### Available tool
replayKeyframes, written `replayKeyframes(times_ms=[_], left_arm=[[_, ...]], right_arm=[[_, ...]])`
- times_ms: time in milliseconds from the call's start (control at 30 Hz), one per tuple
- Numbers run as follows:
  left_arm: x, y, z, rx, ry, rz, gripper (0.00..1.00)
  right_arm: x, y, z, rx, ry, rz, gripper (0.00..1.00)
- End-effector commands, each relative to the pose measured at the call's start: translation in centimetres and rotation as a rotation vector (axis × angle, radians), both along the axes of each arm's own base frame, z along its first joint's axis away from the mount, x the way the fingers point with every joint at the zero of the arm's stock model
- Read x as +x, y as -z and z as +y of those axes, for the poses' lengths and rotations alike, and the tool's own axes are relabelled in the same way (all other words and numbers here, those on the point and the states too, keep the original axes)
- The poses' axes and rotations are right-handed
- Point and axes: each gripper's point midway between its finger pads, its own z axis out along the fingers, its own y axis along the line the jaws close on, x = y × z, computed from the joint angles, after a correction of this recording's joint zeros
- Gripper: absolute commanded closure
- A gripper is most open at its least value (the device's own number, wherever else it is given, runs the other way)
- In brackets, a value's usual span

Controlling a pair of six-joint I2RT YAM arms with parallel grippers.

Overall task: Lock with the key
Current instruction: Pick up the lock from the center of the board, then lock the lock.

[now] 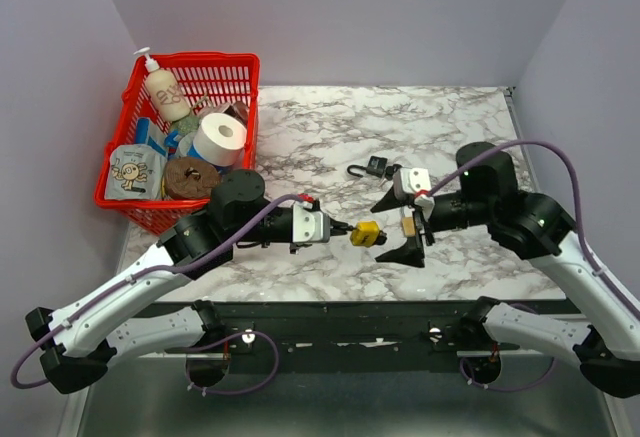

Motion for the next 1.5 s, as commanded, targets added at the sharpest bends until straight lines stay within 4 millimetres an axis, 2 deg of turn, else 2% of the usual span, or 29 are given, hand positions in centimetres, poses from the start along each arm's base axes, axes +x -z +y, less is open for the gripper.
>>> replayKeyframes(times_ms=[0,133,300,533,700,900,1000,1033,1100,1133,1267,1367,1467], left_arm=[[-1.2,-3.7,-0.6,-0.098,0.045,0.044,1.0],[-1.5,-4.3,-0.9,-0.118,0.055,0.078,1.0],[-1.7,-4.8,-1.0,-0.131,0.055,0.123,1.0],[-1.5,-5.5,-1.0,-0.165,0.044,0.16,1.0],[-1.4,-5.7,-1.0,-0.177,0.043,0.181,1.0],[-1.4,-5.6,-1.1,-0.175,0.046,0.196,1.0],[-1.1,-5.6,-1.2,-0.182,0.029,0.23,1.0],[-0.9,-5.7,-1.2,-0.186,0.023,0.233,1.0],[-0.5,-5.6,-1.2,-0.184,0.002,0.253,1.0],[-0.3,-5.6,-1.1,-0.18,-0.011,0.275,1.0],[0.5,-5.0,-0.9,-0.155,-0.045,0.375,0.91],[1.2,-4.5,-0.6,-0.139,-0.056,0.463,0.9],[2.0,-4.4,-0.6,-0.154,-0.083,0.521,0.9]], right_arm=[[-1.1,1.1,0.6,-0.035,-0.083,0.085,0.01],[0.0,1.5,0.9,-0.043,-0.032,0.095,0.08],[0.1,1.4,1.3,-0.037,-0.036,0.104,0.2],[-0.1,2.0,1.4,-0.032,-0.054,0.11,0.22],[-0.1,1.6,1.6,-0.016,-0.061,0.109,0.24],[0.2,1.3,1.8,-0.01,-0.054,0.099,0.42],[0.2,1.2,1.8,-0.006,-0.055,0.101,0.61],[0.2,1.3,1.8,-0.007,-0.055,0.102,0.75],[0.3,1.4,1.8,-0.01,-0.045,0.101,0.88],[0.4,1.4,1.8,-0.012,-0.039,0.104,0.99],[1.7,1.1,1.8,-0.001,0.036,0.076,0.99],[2.9,0.9,1.7,0.01,0.115,0.068,0.99],[3.0,0.6,1.8,0.021,0.119,0.064,0.99]])
